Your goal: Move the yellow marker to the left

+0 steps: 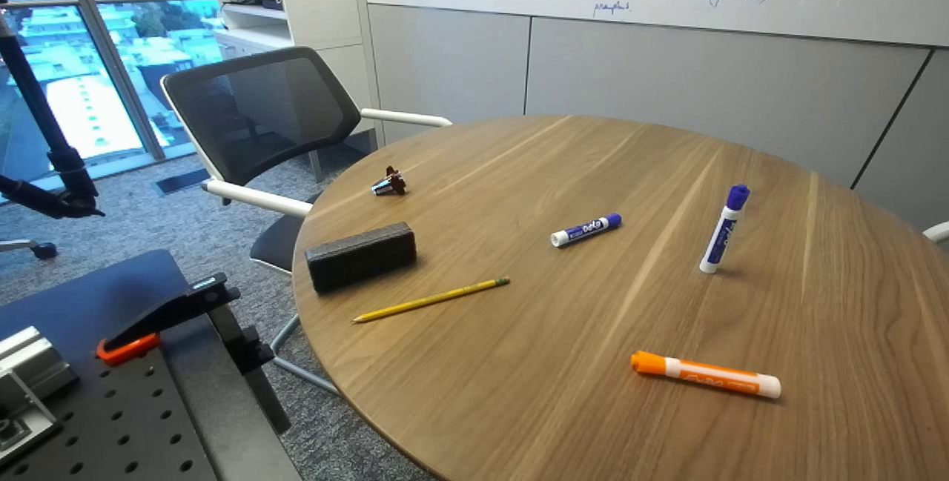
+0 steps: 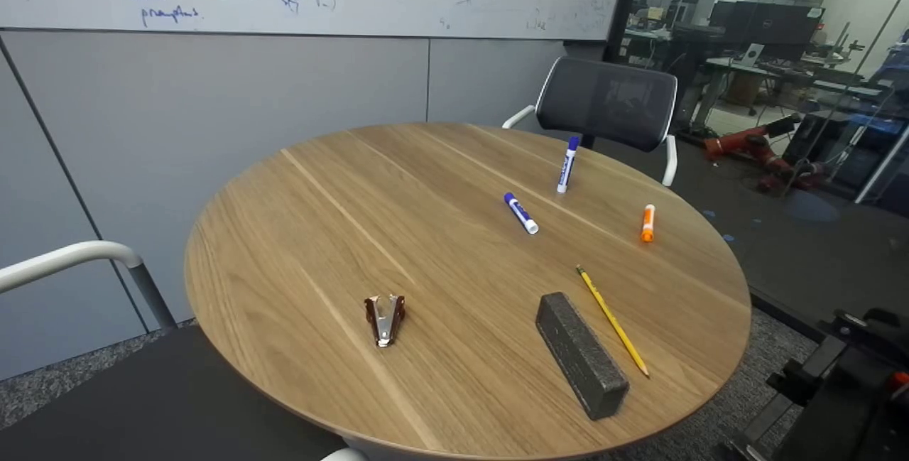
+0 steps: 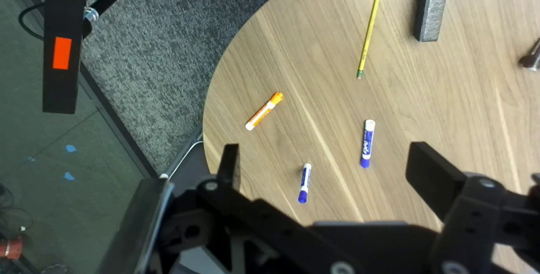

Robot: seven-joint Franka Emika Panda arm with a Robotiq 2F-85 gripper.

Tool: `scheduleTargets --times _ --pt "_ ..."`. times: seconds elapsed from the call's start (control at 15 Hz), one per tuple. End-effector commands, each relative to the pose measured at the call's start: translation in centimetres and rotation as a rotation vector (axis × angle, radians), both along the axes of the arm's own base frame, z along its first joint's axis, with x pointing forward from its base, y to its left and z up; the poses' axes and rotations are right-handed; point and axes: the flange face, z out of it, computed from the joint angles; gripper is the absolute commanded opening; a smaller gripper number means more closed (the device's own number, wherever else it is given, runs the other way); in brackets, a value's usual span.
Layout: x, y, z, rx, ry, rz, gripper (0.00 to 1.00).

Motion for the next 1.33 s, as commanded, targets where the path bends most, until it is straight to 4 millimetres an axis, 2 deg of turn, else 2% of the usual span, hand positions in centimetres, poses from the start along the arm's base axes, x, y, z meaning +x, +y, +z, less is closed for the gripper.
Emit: scheduleTargets --times 0.0,0.27,0.47,0.67,0.87,1.13,1.27 --pt "6.1 -5.1 -3.7 0.016 0.063 -0.080 1.00" --pt "11.8 -11.0 -9.9 0.024 0.113 -0.226 1.00" --pt "14.5 -14.2 -15.5 0.051 0.138 -0.310 1.00" --pt "15.9 -17.4 -21.6 0.070 0.158 -0.367 1.00" --pt "16.6 -19.7 -27.0 0.087 0.167 -0.402 1.00" --pt "17.9 -21.5 -32.6 0.129 0.161 -0.456 1.00" --pt "18.9 -21.9 -34.8 0.162 0.147 -0.484 1.00"
